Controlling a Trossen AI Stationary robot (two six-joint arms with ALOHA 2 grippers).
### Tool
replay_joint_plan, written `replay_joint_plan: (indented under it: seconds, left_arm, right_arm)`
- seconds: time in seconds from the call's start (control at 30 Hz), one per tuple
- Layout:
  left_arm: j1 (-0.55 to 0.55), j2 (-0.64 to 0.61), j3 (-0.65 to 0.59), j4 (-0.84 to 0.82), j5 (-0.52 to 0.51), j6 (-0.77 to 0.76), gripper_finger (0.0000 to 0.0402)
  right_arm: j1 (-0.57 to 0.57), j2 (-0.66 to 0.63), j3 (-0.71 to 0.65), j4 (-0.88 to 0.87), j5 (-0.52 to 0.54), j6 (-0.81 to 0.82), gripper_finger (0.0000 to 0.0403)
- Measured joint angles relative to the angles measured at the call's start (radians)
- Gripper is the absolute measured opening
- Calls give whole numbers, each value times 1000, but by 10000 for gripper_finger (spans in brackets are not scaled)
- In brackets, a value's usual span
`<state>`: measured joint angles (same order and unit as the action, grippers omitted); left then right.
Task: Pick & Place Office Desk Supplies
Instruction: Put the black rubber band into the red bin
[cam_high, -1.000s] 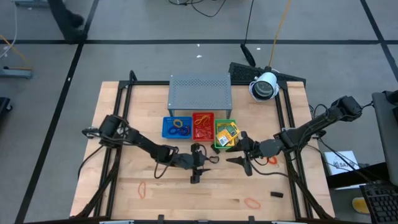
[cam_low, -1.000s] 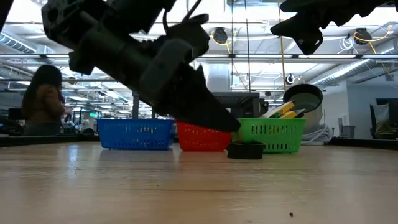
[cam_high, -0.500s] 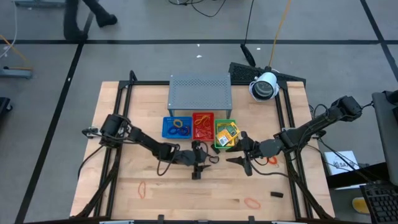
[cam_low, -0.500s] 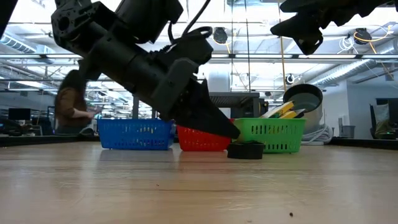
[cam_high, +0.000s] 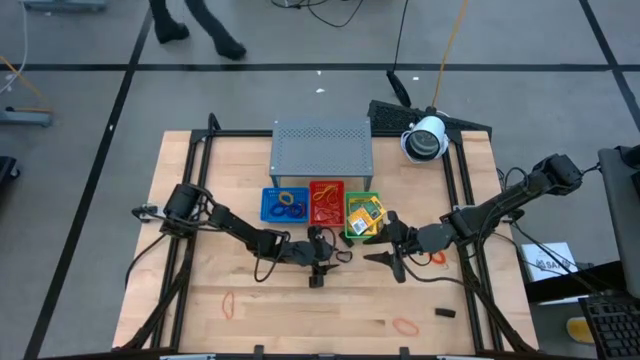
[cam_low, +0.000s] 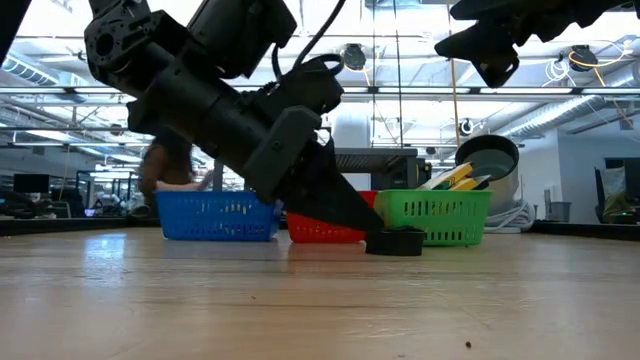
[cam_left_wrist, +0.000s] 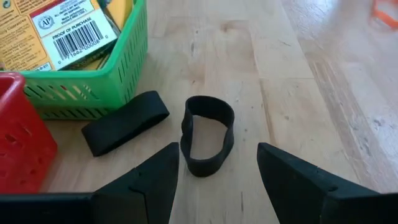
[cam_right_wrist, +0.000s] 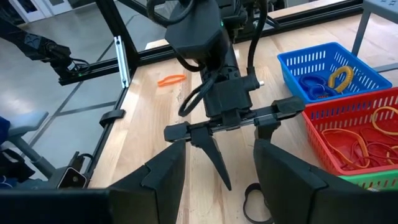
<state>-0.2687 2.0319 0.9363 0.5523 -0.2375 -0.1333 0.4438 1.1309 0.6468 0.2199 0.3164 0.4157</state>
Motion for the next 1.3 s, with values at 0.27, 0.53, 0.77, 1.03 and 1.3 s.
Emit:
replay_joint_plan:
  seconds: [0.27,0.53,0.77,1.03,1.3]
  left_arm:
    - [0,0,0,-11,0,-12,225]
    - [0,29,0,17,1,-47,225]
    - [0,48,0,66,4,-58,225]
    - [0,68,0,101,4,-65,225]
    - [0,74,0,106,42,-88,185]
  right_arm:
    - [0,0,0,0,3,-9,183]
    - [0,0,0,7,4,-16,183]
    - [-3,0,1,16,3,-21,183]
    - [-19,0,1,15,1,-37,183]
    - [-19,0,1,15,0,-37,183]
